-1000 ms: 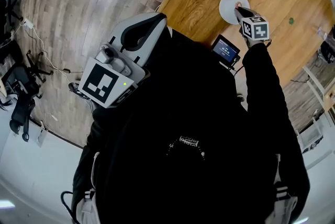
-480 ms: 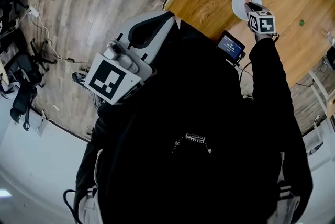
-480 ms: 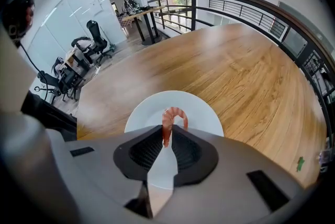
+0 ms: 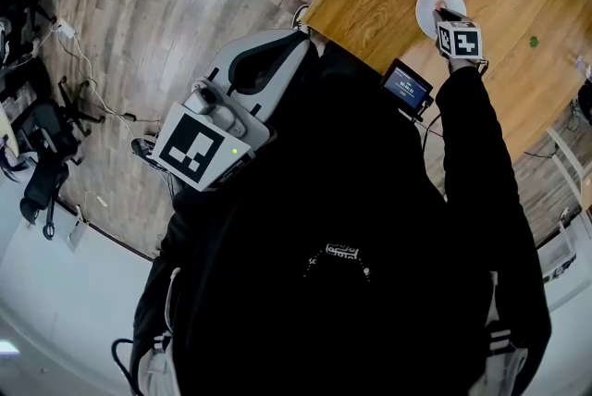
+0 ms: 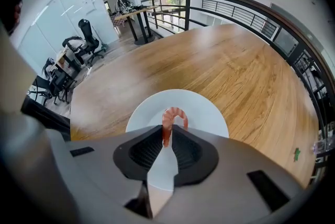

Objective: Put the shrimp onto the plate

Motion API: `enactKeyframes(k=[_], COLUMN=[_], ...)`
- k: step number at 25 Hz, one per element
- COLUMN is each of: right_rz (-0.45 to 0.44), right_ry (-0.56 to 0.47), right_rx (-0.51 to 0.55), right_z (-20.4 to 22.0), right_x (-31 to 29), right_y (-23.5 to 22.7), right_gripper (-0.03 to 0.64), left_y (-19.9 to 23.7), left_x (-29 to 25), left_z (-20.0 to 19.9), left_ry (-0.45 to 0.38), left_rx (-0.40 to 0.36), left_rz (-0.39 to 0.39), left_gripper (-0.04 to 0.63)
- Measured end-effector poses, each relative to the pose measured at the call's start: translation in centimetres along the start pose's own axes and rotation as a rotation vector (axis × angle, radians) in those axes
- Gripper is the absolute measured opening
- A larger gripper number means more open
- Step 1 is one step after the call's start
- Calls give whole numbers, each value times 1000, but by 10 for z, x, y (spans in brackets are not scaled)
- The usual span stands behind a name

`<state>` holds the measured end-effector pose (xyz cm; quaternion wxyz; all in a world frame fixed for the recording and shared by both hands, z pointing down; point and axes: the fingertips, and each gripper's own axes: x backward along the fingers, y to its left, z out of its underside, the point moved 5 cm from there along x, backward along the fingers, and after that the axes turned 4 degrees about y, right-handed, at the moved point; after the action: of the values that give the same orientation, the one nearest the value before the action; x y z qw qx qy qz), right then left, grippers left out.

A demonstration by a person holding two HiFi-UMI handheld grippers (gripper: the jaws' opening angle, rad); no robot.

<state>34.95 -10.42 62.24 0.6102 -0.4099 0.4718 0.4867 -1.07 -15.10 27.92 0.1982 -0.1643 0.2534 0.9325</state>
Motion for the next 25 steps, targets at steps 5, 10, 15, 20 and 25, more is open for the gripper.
enactKeyframes(k=[5,10,15,20,25], right_rz=[23,45,55,71,96], right_ry=[-19,-37,-21,-13,-39], right_rx=[-25,-64,-123,-169,-223], right_z=[-16,-20,-23,-22,-14], right_x=[-13,-14,-20,-25,-32], right_y=[4,3,10,17,16], right_gripper=[64,66,66,66,66], left_y=[16,25,43,39,36], left_x=[6,17,34,33,25], left_z=[1,-4,-22,-39,-42], left_ry=[-17,-18,-58,-117,-117], left_rx=[-31,-78,-106,-143,-199], left_rz=[20,29,28,75,138], left_gripper=[5,5,5,5,5])
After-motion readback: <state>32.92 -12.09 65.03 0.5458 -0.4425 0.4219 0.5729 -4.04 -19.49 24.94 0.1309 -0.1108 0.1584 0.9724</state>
